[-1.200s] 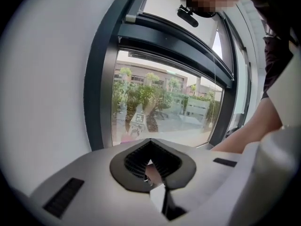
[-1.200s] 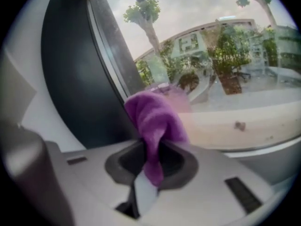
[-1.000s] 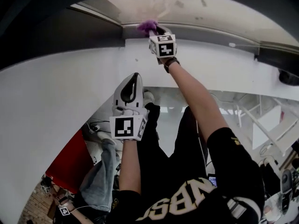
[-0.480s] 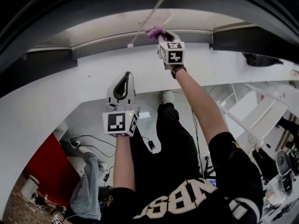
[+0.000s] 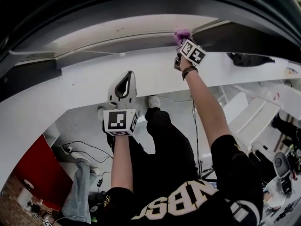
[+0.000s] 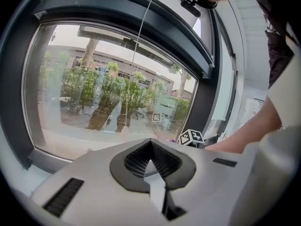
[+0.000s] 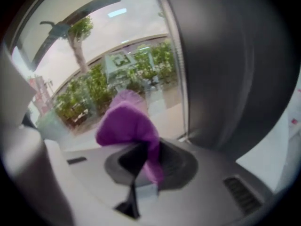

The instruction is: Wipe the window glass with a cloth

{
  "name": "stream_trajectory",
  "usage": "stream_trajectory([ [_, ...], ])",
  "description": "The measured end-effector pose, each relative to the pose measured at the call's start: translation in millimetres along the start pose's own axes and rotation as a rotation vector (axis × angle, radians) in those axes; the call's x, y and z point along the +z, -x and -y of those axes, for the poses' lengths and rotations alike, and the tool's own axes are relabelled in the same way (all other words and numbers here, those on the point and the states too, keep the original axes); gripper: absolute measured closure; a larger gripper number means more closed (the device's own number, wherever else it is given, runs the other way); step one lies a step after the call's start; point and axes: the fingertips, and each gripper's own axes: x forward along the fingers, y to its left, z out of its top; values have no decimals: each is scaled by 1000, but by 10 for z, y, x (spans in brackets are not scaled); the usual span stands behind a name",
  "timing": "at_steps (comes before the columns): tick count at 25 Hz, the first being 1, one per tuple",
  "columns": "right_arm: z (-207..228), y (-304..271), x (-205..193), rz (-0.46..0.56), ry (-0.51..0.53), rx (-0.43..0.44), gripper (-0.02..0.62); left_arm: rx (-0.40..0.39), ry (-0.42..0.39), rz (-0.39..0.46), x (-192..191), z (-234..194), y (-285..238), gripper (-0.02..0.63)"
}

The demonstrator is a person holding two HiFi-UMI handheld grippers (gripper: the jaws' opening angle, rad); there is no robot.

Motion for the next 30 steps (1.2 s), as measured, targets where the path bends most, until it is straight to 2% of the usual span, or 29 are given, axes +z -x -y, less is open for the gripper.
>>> stream_trajectory([
  [2,181,-12,61,-4,-78,-17,523,-1,8,-3,-8,31,-30,588],
  [4,200,-3,97,-12,-112,-4,523,-4,13,-5,3,55,-35,588],
  [7,75,100,44,-20,-82,16,523,-17,21,-10,15,57,17,588],
  [9,-219,170,-136,-45,-36,50,523,-17,27,-8,41,-57,114,588],
  [12,-1068,264,-570,-106,79,173,523,8,26,-5,82,-382,330,588],
  [15,-2216,390,-1045,-142,200,362,523,55,25,-17,51,-856,633,588],
  [18,-3523,469,-1574,-176,250,563,523,116,33,-16,32,-1496,1020,588],
  [20,-4313,498,-1997,-200,271,663,523,157,21,-29,-20,-1926,1306,588],
  [23,-5166,473,-2465,-223,282,730,523,187,-14,-60,-41,-2451,1657,588],
  [26,-5860,391,-2668,-210,290,774,523,203,-59,-73,1,-2874,1890,588],
  [30,-6483,237,-3015,-196,438,800,523,220,-86,-63,-25,-3182,2063,588],
])
